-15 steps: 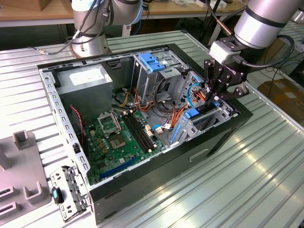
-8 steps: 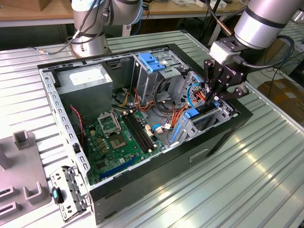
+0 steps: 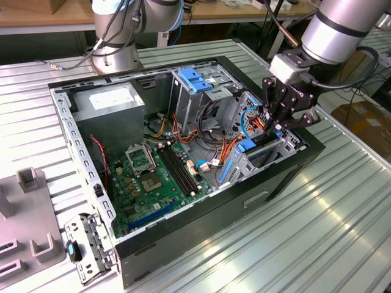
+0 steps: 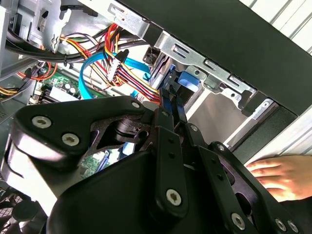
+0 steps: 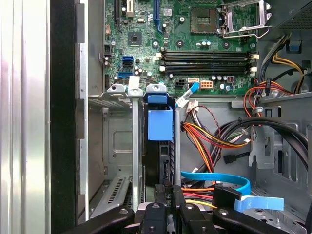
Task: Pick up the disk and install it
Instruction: 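Insert the first disk wire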
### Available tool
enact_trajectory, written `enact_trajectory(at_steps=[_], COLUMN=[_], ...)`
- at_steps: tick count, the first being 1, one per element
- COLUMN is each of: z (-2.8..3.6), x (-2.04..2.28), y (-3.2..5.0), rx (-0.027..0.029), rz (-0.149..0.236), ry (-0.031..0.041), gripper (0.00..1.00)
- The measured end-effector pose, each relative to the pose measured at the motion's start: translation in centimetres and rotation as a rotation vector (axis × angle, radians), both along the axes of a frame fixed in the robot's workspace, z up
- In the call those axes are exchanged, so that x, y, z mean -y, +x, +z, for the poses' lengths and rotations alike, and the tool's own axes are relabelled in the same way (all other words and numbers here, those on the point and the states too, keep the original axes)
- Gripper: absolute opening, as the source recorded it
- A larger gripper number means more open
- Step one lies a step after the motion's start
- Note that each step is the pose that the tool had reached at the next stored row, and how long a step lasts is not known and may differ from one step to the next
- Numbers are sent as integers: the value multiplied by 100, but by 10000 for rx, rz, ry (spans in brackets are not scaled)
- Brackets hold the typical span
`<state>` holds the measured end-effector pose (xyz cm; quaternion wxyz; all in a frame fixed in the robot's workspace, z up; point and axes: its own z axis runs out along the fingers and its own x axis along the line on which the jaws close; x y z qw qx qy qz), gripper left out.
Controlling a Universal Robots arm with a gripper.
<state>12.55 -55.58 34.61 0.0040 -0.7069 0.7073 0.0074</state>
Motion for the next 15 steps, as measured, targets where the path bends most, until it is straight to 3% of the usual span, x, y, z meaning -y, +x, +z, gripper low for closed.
enact_trajectory(at_steps=[15], z=[-52], x=[23], y=[0], rx=[0], rz=[0], ry=[20], gripper=[17])
